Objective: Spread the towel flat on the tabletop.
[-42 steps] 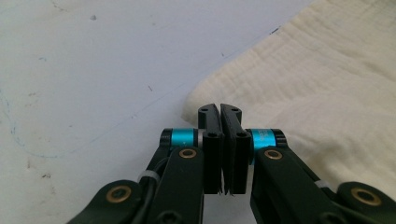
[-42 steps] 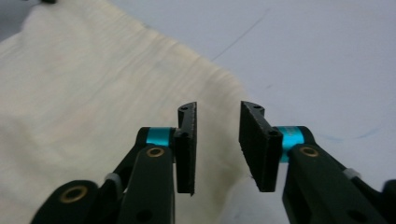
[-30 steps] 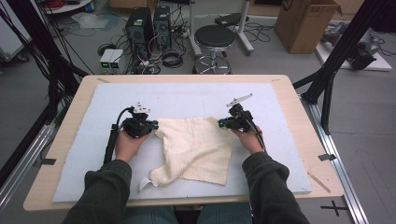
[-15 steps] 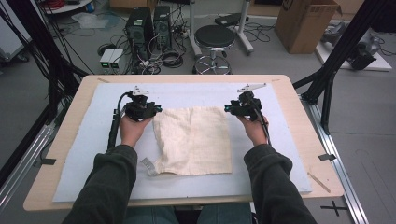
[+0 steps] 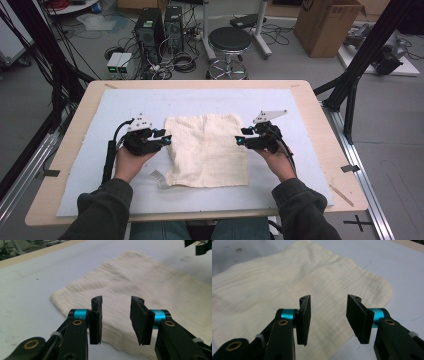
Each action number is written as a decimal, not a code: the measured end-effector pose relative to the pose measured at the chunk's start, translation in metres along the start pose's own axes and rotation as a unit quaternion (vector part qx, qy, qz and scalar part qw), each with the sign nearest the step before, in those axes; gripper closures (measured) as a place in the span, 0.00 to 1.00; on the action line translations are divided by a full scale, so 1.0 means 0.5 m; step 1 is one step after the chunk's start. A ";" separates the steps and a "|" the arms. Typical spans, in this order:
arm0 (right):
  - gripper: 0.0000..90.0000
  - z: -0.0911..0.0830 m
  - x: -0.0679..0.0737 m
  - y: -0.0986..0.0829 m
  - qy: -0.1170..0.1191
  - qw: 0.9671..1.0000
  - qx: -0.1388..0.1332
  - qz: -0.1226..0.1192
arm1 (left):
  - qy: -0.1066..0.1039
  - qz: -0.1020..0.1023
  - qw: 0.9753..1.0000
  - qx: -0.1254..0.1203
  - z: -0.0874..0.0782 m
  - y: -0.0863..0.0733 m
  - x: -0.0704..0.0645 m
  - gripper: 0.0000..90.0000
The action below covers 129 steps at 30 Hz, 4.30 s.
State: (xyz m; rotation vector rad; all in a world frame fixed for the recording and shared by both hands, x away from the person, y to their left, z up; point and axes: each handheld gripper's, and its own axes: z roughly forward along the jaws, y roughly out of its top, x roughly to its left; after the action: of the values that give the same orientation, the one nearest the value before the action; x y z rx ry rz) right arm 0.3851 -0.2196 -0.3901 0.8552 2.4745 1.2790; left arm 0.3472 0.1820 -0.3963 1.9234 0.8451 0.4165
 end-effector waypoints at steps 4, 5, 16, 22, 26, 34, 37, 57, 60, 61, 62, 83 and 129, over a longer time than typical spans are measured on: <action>0.62 -0.018 0.038 -0.035 0.017 1.000 -0.006 -0.011 | -0.020 0.018 1.000 0.012 -0.028 -0.031 -0.031 0.68; 0.62 -0.020 0.045 -0.045 0.017 1.000 -0.003 -0.018 | -0.026 0.022 0.999 0.017 -0.034 -0.039 -0.037 0.69; 0.64 -0.034 0.100 -0.124 0.045 0.997 0.036 -0.045 | -0.078 0.059 0.993 0.070 -0.041 -0.108 -0.090 0.74; 0.64 -0.026 0.103 -0.142 0.060 0.996 0.054 -0.050 | -0.095 0.073 0.988 0.101 -0.019 -0.117 -0.096 0.73; 0.66 -0.015 0.105 -0.147 0.059 0.995 0.065 -0.054 | -0.090 0.084 0.987 0.103 -0.013 -0.119 -0.102 0.73; 0.83 -0.012 0.109 -0.141 0.040 0.993 0.076 -0.077 | -0.062 0.108 0.987 0.101 -0.012 -0.118 -0.113 0.97; 0.97 -0.011 0.109 -0.140 0.047 0.993 0.078 -0.075 | -0.056 0.108 0.987 0.101 -0.017 -0.117 -0.114 0.98; 0.94 -0.051 0.138 -0.156 0.074 0.992 0.072 -0.066 | -0.020 0.098 0.993 0.070 -0.115 -0.121 -0.116 0.77; 0.83 -0.062 0.137 -0.156 0.076 0.994 0.056 -0.060 | -0.024 0.089 0.994 0.063 -0.109 -0.118 -0.111 0.75; 0.82 -0.062 0.136 -0.157 0.078 0.994 0.054 -0.062 | -0.029 0.087 0.994 0.062 -0.103 -0.117 -0.109 0.75; 0.79 -0.061 0.135 -0.158 0.077 0.993 0.053 -0.066 | -0.033 0.086 0.994 0.063 -0.097 -0.115 -0.108 0.75; 0.98 -0.042 0.130 -0.162 0.083 0.990 0.082 -0.076 | -0.060 0.095 0.988 0.110 -0.044 -0.131 -0.100 0.90; 0.53 -0.077 0.101 -0.150 0.074 0.997 -0.022 -0.010 | -0.050 0.056 0.996 0.039 -0.079 -0.119 -0.088 0.68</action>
State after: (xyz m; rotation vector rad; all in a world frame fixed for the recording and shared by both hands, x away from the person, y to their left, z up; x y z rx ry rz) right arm 0.2977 -0.2493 -0.4244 0.7501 2.5489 1.4322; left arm 0.2701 0.1939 -0.4263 2.0536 0.7000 0.3548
